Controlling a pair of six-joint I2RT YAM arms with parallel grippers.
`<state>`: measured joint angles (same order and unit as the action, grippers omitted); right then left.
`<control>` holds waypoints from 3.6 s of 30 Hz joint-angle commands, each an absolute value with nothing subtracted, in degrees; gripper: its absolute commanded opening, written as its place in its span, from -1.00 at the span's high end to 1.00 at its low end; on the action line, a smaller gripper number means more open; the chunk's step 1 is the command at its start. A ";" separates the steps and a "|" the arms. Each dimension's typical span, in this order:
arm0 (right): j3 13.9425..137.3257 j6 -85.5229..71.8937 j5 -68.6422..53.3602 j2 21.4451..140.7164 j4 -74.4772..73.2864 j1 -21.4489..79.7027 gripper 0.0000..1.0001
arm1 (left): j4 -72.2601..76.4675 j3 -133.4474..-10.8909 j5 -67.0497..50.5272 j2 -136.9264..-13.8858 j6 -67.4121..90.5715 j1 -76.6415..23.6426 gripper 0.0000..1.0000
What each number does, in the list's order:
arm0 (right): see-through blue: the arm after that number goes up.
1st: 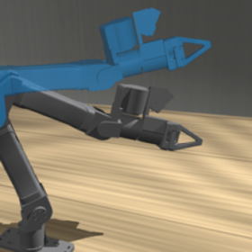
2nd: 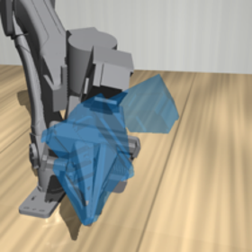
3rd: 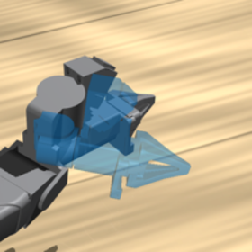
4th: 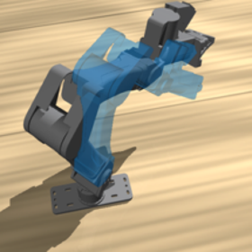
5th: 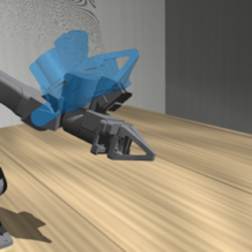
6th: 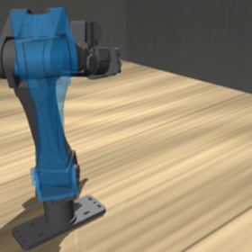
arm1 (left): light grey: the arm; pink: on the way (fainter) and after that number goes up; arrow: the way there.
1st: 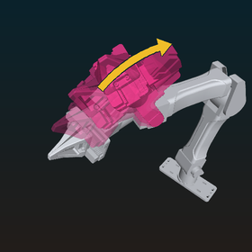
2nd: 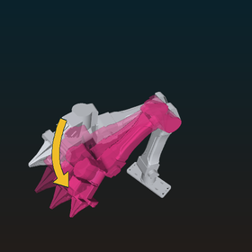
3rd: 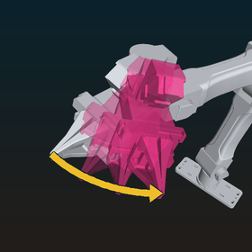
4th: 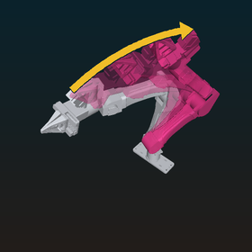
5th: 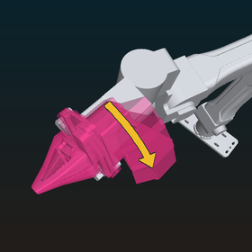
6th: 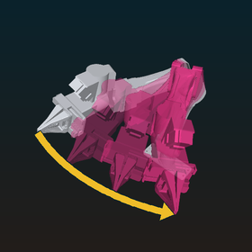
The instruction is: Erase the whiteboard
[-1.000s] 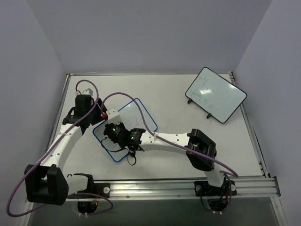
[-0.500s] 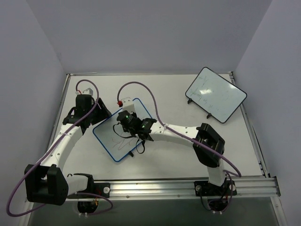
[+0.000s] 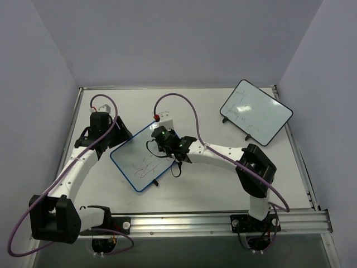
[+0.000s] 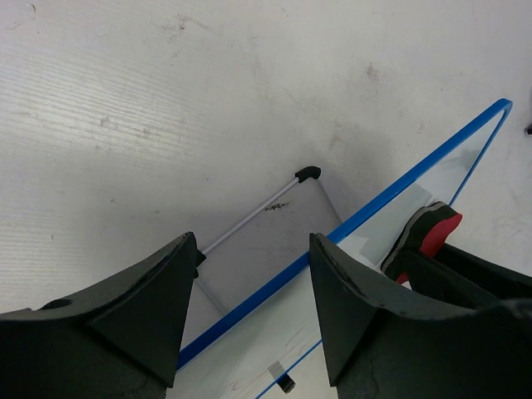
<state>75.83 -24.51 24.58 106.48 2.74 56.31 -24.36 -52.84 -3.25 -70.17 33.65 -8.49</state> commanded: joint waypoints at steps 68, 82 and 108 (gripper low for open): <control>64.96 -24.35 21.62 101.87 16.61 56.88 0.99 | -23.47 -53.09 -4.31 -69.26 33.22 -10.02 -0.33; 58.80 -23.91 24.43 97.91 21.01 51.06 1.00 | -23.73 -53.26 -4.04 -69.35 32.96 -10.28 -0.32; 56.26 -26.54 24.78 100.99 27.07 57.84 1.00 | -23.64 -52.82 -3.60 -69.17 33.05 -10.72 -0.32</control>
